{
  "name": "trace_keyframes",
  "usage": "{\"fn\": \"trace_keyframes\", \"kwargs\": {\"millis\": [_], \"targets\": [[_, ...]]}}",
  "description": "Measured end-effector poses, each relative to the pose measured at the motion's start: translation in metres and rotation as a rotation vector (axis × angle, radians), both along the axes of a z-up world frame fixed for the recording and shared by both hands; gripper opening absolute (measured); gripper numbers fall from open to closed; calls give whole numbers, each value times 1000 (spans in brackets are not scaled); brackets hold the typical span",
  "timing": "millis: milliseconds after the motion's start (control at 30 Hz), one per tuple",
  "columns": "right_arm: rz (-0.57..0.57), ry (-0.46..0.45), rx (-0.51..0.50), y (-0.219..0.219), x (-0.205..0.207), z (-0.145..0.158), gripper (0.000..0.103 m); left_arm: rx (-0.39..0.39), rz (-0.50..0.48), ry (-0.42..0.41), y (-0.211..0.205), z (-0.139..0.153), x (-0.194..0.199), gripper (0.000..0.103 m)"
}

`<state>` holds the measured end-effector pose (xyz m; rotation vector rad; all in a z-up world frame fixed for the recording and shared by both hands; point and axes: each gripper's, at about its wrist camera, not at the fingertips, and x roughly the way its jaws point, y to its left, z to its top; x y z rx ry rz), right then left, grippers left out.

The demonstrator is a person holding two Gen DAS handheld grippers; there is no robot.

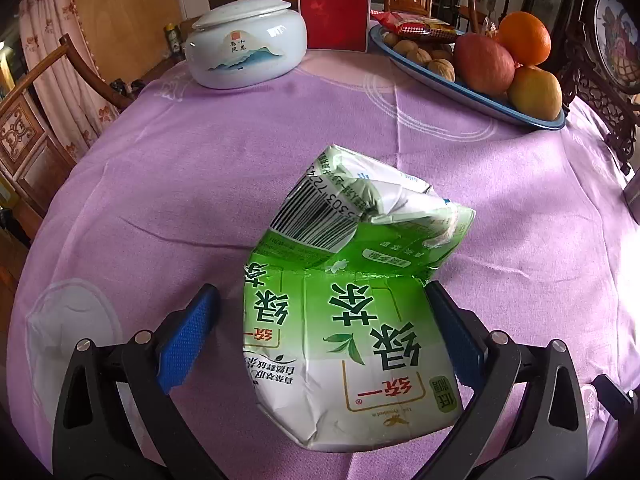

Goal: Collect trash
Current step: 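Grasp the clear cup of red wrappers with the right tool while the left tool holds the carton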

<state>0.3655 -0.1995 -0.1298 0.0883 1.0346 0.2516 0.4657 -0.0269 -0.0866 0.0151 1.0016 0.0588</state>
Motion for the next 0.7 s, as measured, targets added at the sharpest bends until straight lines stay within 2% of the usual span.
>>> {"fn": "trace_keyframes", "kwargs": {"millis": [367,567,633,700], "targets": [[57,28,-163,21,6,-6,99,0,0,1,0,0,0,98],[35,13,-108,14,3,-4,99,-10,-6,12,1,1,1,97],[28,9,-77,10,2,-2,99,-19,-14,7,0,3,1,93],[26,8,-69,9,2,-2,99,-24,-39,-16,-3,6,-1,78]]}}
